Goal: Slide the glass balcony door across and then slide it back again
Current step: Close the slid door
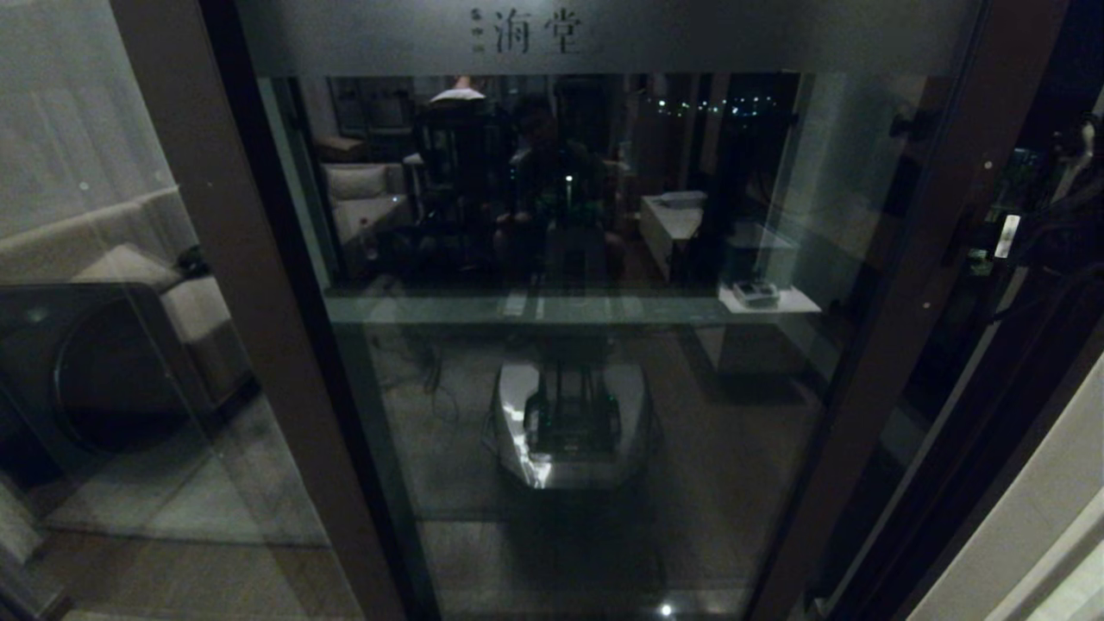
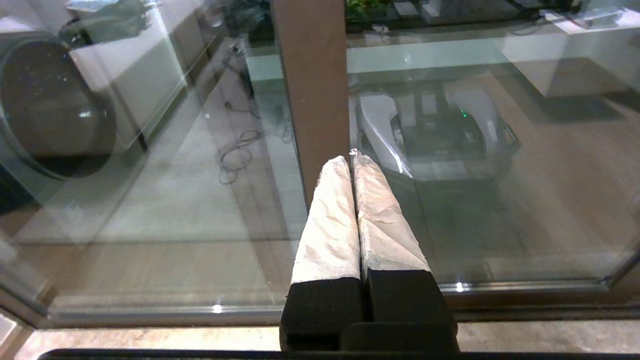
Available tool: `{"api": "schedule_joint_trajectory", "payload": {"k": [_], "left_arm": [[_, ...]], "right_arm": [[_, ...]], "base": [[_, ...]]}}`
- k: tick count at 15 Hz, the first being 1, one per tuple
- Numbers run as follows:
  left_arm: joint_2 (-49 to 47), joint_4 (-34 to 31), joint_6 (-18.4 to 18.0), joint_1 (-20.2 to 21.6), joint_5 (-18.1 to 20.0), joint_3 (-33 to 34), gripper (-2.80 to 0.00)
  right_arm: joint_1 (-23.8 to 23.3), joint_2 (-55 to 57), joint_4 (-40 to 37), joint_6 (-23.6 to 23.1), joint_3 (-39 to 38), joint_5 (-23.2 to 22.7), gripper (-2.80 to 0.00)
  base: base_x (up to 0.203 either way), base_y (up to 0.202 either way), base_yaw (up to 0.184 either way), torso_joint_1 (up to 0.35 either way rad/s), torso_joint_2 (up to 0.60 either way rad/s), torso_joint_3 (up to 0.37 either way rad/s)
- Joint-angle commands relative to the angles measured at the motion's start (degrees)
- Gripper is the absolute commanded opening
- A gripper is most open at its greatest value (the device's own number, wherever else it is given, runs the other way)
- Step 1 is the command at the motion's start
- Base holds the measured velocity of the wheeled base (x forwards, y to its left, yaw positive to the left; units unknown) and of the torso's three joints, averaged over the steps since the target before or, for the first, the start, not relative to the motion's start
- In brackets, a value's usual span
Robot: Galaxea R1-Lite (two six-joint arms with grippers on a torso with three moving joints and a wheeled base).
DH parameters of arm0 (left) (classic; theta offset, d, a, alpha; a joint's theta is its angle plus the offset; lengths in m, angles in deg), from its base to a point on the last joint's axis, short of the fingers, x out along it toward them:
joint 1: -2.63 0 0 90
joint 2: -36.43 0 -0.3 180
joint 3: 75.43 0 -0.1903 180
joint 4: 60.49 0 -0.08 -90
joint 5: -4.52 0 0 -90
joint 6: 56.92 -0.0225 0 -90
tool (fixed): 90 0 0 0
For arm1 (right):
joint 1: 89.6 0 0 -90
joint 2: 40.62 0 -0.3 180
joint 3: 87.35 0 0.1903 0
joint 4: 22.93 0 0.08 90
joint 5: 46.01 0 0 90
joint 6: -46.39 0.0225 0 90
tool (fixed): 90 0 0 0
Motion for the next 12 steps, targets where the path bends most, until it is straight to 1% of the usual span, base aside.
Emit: {"api": "schedule_joint_trajectory", "payload": {"k": [1, 12], "left_arm": [[0.01, -0.01, -0.04, 0.03, 0.02, 0.0, -2.8], [0.01, -0.01, -0.04, 0.01, -0.01, 0.0, -2.8]], "right_arm": [[-0.03, 1.91, 0.03, -0.02, 1.23, 0.05, 0.0], [-0.03, 5.23, 0.03, -0.23, 4.04, 0.13, 0.0]], "base": [[0.0, 0.0, 0.0, 0.0, 0.0, 0.0], [0.0, 0.0, 0.0, 0.0, 0.0, 0.0]]}}
